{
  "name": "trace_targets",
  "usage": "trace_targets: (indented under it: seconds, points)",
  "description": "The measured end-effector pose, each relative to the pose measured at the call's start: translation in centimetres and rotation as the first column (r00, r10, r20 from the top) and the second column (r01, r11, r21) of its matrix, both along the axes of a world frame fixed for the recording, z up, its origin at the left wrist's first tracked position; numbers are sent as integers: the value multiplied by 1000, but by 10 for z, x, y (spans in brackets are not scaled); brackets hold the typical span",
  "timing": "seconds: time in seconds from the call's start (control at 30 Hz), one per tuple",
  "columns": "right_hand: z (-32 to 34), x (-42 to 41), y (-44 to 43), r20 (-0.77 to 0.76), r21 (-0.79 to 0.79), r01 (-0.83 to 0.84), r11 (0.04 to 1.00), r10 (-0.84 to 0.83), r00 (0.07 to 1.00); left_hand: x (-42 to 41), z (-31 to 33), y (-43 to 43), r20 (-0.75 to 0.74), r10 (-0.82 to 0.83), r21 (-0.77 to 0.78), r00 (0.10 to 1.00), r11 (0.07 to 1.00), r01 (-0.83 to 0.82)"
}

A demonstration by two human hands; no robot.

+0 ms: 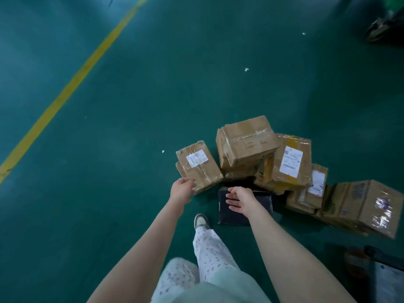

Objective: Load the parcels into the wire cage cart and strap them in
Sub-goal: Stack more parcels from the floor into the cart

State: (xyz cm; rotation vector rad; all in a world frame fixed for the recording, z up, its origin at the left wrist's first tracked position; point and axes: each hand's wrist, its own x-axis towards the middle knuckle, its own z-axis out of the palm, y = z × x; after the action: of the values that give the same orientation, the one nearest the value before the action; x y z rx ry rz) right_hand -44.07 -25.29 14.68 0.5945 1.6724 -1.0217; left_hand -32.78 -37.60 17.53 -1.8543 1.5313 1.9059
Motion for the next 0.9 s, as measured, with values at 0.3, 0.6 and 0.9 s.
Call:
trace_targets:
  seconds: [0.3,0.6,0.9]
  points:
    - [-63,-8,-56,21,101,-77,992,75,997,-35,-65,-96,126,-196,38,972,981,193]
    - [-192,-22,-124,83,182,151,972,-168,982,-107,-189,-179,131,-477,71,869,879,471]
    - [-351,2,-145,-104,310,426,850,-415,904,-135,-328,-221,152,-542,41,827,839,542]
